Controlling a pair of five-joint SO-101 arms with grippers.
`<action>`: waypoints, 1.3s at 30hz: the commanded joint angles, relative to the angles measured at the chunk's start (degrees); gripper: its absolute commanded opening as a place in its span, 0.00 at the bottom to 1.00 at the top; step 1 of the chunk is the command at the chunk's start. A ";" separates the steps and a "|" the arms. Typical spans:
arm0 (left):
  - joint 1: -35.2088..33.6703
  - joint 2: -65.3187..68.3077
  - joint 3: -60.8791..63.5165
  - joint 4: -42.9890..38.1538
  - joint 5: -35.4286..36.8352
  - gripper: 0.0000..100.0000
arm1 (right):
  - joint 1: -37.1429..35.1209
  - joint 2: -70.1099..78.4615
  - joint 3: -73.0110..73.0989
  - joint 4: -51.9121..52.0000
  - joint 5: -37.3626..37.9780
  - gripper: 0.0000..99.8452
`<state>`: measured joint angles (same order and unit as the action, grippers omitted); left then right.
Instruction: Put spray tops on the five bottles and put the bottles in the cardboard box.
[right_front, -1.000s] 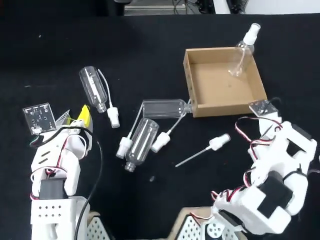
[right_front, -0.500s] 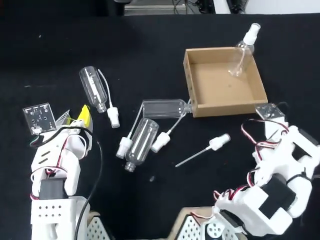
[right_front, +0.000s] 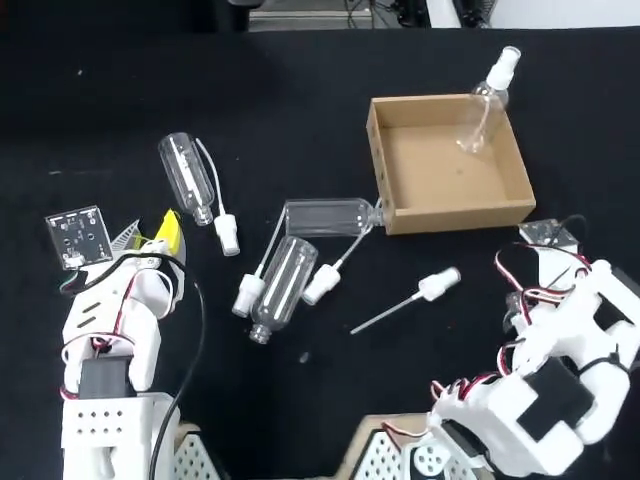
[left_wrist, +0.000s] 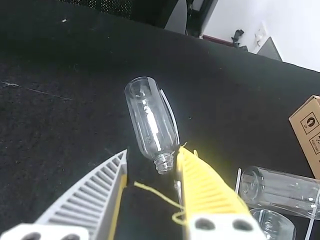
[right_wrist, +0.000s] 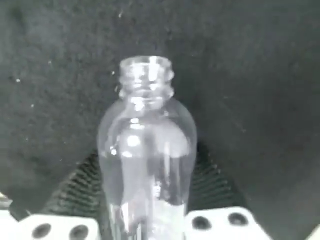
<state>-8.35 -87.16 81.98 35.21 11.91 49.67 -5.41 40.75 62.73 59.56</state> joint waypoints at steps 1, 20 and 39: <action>-0.48 -0.18 -4.35 2.73 0.26 0.15 | -2.64 -11.21 -5.85 4.40 -4.40 0.01; 25.63 40.09 -26.68 18.99 -21.89 0.15 | -14.86 -53.58 1.63 9.76 -28.57 0.01; 22.11 41.23 -27.12 15.56 -26.29 0.15 | -3.96 -47.52 0.48 9.32 -28.48 0.01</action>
<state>21.19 -46.11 56.13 53.32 -14.11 44.84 -53.32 42.77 72.48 31.69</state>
